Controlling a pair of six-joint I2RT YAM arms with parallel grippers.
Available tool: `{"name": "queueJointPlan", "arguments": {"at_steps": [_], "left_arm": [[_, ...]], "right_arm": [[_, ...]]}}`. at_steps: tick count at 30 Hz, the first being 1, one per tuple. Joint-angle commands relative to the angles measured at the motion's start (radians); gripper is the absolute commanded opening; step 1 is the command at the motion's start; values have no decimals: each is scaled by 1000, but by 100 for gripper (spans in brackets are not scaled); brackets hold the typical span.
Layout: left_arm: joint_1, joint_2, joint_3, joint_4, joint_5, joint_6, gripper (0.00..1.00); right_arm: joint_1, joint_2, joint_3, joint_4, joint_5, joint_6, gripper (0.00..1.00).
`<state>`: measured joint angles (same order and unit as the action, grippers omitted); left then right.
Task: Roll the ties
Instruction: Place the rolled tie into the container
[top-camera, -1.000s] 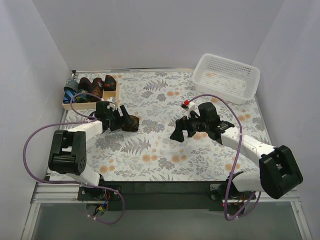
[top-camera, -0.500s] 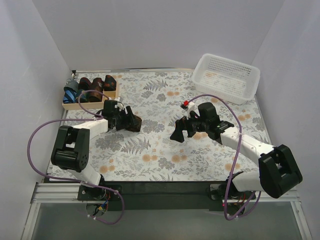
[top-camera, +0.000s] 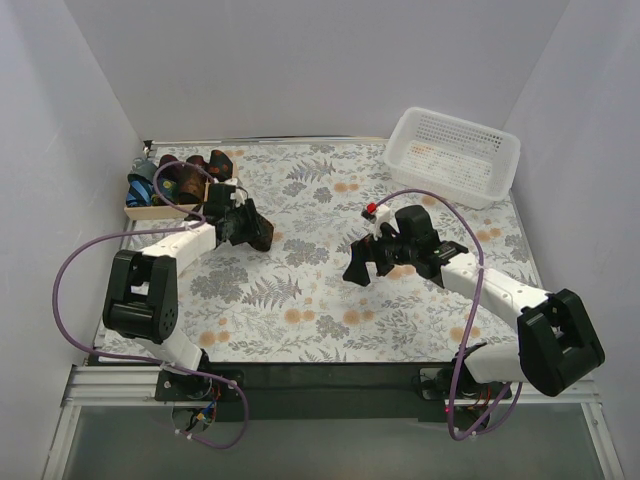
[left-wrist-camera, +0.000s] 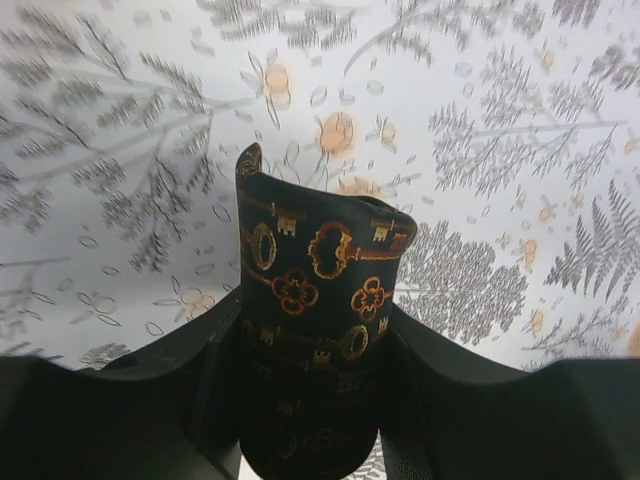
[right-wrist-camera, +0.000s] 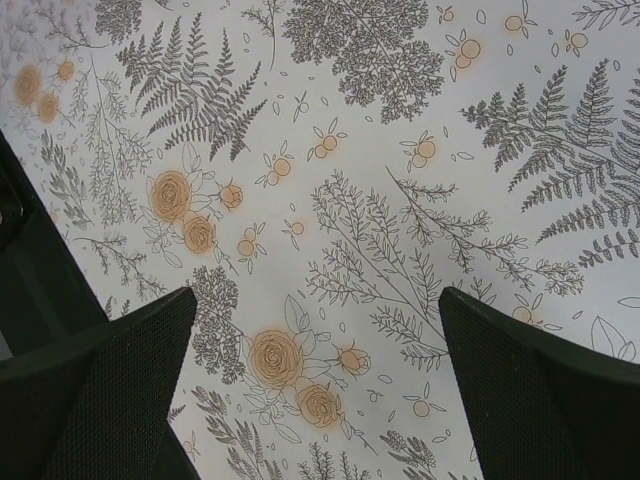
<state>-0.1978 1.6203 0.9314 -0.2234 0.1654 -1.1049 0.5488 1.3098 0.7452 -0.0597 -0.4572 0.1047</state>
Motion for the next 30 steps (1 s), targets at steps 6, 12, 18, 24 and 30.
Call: {"name": "queueJointPlan", "arguments": {"at_steps": [6, 12, 18, 24, 30], "left_arm": [[104, 15, 266, -108, -178, 131, 35], [169, 145, 438, -116, -167, 143, 35], [190, 259, 549, -119, -175, 165, 35], [196, 328, 604, -137, -208, 180, 34], [196, 363, 629, -157, -292, 198, 34]], "right_arm": [[-6, -50, 62, -58, 55, -42, 96], [-6, -57, 62, -78, 64, -45, 96], [-7, -63, 60, -95, 86, -59, 96], [-10, -64, 60, -108, 97, -66, 96], [-10, -55, 62, -108, 95, -68, 96]]}}
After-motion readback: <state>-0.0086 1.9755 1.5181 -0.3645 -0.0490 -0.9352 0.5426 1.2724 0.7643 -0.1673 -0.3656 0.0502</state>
